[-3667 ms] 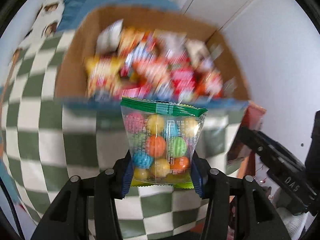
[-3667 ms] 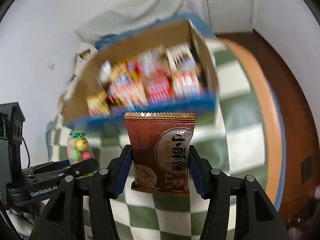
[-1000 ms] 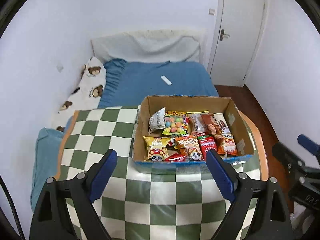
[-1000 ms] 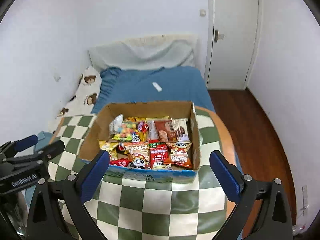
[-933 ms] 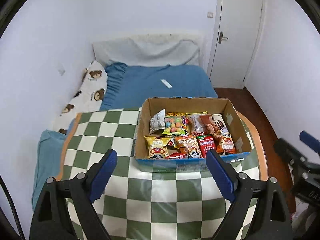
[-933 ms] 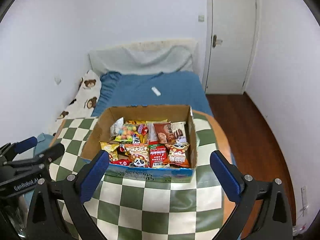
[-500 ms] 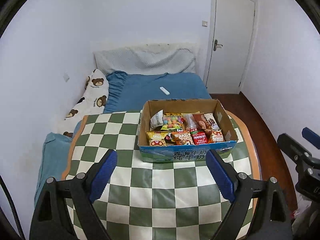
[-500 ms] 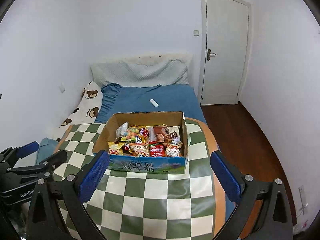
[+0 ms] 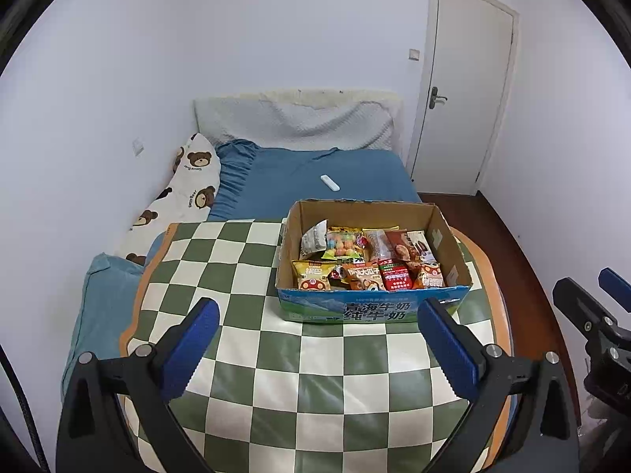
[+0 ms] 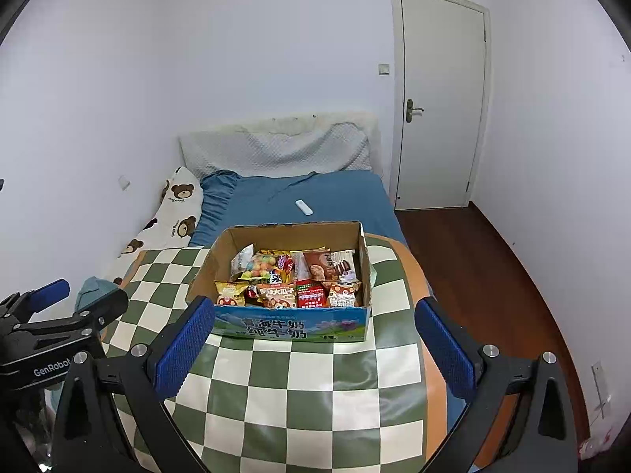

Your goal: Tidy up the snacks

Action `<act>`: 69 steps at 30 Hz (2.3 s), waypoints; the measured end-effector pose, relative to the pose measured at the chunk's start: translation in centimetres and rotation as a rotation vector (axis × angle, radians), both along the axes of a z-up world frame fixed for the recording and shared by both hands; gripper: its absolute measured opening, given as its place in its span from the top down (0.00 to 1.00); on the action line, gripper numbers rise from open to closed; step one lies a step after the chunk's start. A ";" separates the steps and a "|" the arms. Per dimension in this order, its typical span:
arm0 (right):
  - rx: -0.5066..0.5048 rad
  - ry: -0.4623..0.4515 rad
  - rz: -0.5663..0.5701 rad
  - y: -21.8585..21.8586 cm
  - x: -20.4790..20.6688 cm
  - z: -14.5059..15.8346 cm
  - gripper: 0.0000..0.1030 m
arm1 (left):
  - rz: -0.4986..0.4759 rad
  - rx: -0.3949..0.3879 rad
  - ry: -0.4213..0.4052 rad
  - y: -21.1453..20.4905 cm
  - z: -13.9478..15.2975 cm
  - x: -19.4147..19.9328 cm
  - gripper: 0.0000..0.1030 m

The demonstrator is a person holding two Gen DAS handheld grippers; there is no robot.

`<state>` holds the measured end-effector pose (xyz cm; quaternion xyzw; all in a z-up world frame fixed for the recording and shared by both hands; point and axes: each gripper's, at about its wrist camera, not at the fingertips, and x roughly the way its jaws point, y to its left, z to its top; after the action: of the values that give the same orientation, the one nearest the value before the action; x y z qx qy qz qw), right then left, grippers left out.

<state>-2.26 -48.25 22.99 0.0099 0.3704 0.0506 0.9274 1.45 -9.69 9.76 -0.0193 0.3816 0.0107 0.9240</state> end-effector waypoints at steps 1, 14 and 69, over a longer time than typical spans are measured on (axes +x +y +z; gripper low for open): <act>0.004 0.004 0.003 0.0 0.3 -0.1 0.00 | 0.000 0.001 0.003 -0.1 -0.1 0.2 0.00; -0.014 0.025 -0.039 -0.3 5.9 -3.8 0.00 | 0.011 0.033 0.041 -0.6 -2.7 4.8 0.00; -0.022 0.140 -0.043 0.9 12.8 -11.6 0.00 | 0.014 0.042 0.149 -1.0 -8.0 12.1 0.00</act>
<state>10.54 -47.35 11.42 0.0110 0.4345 0.0258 0.9002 13.52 -10.69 1.72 -0.0017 0.4488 0.0264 0.8932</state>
